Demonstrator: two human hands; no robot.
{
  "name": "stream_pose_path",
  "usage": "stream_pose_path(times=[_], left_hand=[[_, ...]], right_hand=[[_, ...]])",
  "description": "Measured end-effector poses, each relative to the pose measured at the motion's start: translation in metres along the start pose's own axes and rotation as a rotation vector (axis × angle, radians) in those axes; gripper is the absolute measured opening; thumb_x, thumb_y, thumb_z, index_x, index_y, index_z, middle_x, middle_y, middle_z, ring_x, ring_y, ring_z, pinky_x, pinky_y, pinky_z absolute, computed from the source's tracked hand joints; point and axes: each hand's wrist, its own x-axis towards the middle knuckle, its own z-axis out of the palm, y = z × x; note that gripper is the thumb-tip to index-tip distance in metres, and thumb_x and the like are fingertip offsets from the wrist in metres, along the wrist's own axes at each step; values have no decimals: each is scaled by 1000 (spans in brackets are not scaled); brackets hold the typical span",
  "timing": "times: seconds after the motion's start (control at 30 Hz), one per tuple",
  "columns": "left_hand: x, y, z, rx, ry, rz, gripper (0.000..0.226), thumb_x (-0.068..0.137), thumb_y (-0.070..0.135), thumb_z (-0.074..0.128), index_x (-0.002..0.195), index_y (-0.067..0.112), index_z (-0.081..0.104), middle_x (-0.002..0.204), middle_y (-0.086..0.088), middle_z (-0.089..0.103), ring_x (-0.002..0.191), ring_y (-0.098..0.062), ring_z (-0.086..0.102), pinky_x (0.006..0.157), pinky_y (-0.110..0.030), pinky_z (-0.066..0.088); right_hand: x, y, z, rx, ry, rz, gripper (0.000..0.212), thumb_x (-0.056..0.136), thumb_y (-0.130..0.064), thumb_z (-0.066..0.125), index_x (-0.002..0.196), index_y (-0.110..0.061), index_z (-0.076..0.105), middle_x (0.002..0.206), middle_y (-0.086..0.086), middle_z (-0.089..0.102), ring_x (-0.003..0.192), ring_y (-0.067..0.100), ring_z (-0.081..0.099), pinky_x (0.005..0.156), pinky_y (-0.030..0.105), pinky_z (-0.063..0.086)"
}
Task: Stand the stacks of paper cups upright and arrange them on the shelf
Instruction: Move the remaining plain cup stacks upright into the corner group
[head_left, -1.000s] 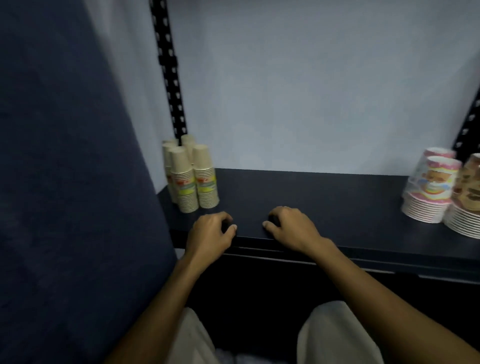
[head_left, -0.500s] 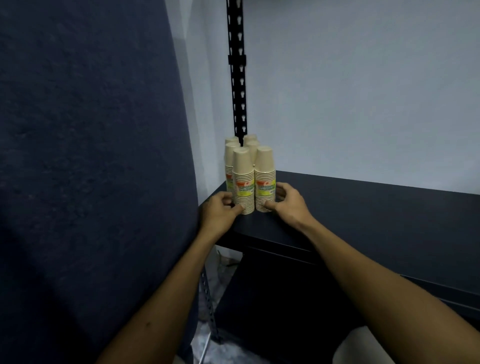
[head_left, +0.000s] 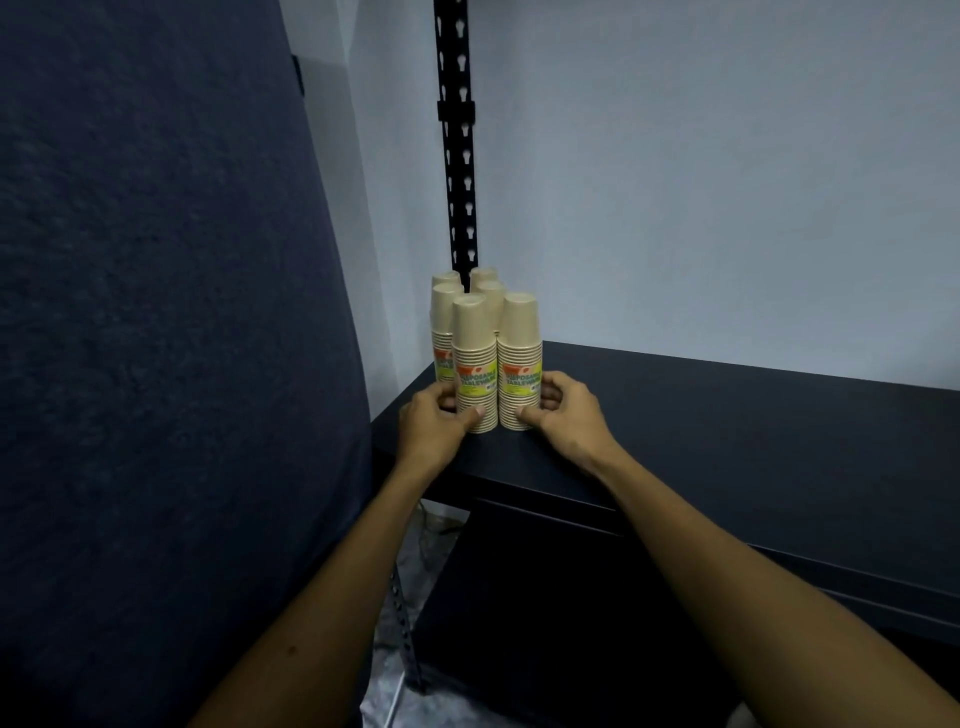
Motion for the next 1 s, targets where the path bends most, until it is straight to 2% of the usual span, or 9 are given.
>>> stream_pose_path(times=[0.13, 0.23, 0.33, 0.43, 0.53, 0.6, 0.73, 0.93, 1.0], left_hand=[[-5, 4, 2, 30, -18, 27, 40, 79, 19, 76, 117, 10, 66, 101, -5, 72, 78, -10, 65, 74, -21, 52], [-11, 10, 8, 78, -46, 77, 35, 81, 19, 74, 114, 10, 67, 91, 3, 67, 68, 3, 57, 62, -6, 43], [-14, 17, 24, 77, -95, 118, 33, 82, 18, 73, 113, 9, 67, 85, 8, 62, 66, 5, 55, 58, -2, 43], [-13, 27, 49, 43, -172, 142, 37, 82, 20, 74, 116, 9, 64, 95, 5, 68, 75, 4, 59, 65, -6, 47], [-8, 39, 78, 8, -244, 154, 44, 81, 24, 75, 119, 8, 61, 104, -1, 71, 89, -10, 66, 80, -26, 55], [-5, 46, 96, 7, -294, 171, 47, 80, 27, 75, 122, 9, 61, 106, -2, 70, 93, -13, 67, 86, -31, 56], [4, 59, 124, -10, -387, 217, 46, 81, 29, 75, 121, 12, 60, 103, 1, 68, 92, -11, 66, 81, -23, 53], [20, 70, 150, -18, -470, 253, 44, 81, 29, 75, 120, 14, 58, 102, 1, 66, 92, -10, 64, 79, -19, 50], [23, 70, 156, -17, -476, 261, 44, 81, 29, 75, 118, 15, 58, 101, 1, 65, 92, -11, 63, 79, -20, 50]], right_hand=[[-6, -1, -5, -6, 2, 0, 52, 77, -5, 76, 125, -7, 57, 119, 5, 67, 104, 14, 65, 96, 32, 52], [-12, 2, -18, -23, 8, 3, 51, 78, -5, 76, 125, -9, 56, 119, 4, 67, 104, 14, 65, 93, 29, 52], [-19, 6, -41, -52, 26, 5, 52, 77, -7, 77, 124, -10, 57, 118, 4, 67, 104, 13, 65, 94, 30, 52], [-27, 11, -71, -87, 67, 18, 51, 77, -8, 77, 124, -10, 57, 116, 1, 67, 101, 11, 65, 90, 26, 52], [-33, 17, -101, -126, 125, 31, 52, 77, -9, 78, 124, -9, 57, 116, 2, 67, 100, 12, 65, 89, 26, 52], [-36, 21, -120, -142, 165, 45, 52, 76, -9, 79, 124, -8, 58, 116, 3, 68, 100, 12, 66, 89, 26, 52], [-39, 29, -146, -142, 254, 79, 51, 75, -8, 79, 122, -8, 58, 112, 3, 69, 95, 11, 66, 83, 22, 52], [-30, 36, -170, -163, 311, 119, 50, 74, -10, 80, 120, -10, 58, 104, -1, 69, 87, 4, 65, 73, 17, 51], [-28, 37, -176, -172, 320, 128, 49, 75, -12, 80, 118, -12, 59, 101, -3, 68, 87, 3, 65, 75, 19, 52]])
